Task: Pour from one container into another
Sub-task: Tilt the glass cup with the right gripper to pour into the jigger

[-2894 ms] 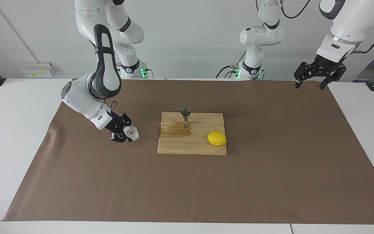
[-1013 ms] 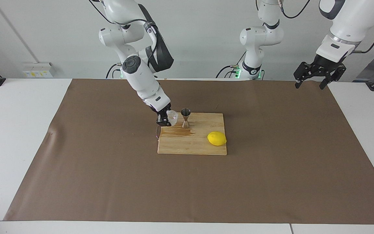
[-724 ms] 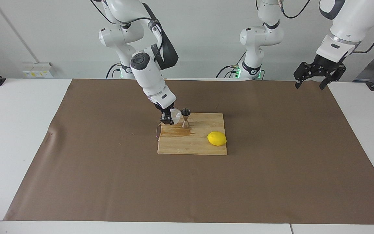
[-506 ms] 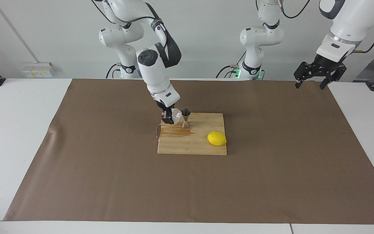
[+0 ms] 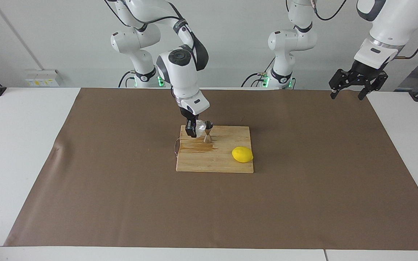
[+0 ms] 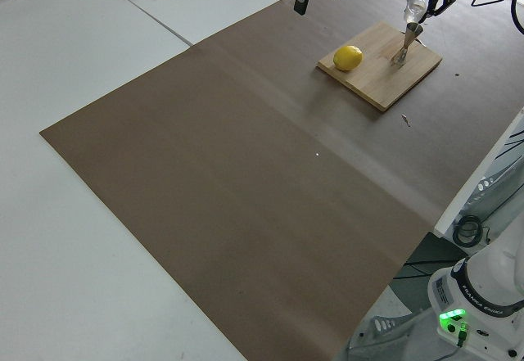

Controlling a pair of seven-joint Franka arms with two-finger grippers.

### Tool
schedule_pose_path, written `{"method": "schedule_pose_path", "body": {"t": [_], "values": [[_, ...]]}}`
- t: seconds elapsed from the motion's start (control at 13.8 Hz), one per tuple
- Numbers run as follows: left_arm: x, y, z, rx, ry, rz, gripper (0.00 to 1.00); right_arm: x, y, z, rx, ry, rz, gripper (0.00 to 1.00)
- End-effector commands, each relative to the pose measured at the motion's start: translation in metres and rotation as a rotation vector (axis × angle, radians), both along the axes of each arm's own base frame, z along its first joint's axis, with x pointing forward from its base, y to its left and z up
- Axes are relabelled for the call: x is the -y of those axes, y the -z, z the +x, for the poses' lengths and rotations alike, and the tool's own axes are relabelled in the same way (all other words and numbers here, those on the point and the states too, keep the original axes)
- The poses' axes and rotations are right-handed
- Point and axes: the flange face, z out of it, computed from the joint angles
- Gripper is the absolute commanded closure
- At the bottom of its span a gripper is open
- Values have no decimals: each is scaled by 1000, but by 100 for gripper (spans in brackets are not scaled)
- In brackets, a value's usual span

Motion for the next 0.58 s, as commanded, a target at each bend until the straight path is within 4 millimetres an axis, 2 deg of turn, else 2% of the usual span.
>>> {"method": "schedule_pose_path", "body": {"t": [0.0,0.51], "values": [[-2,-1,-5,19,-3,13,0,-13,-11,-11,59,32,-56,72],[-2,-1,-4,22,-4,13,0,-16,-15,-19,92,16,-126,72]]}}
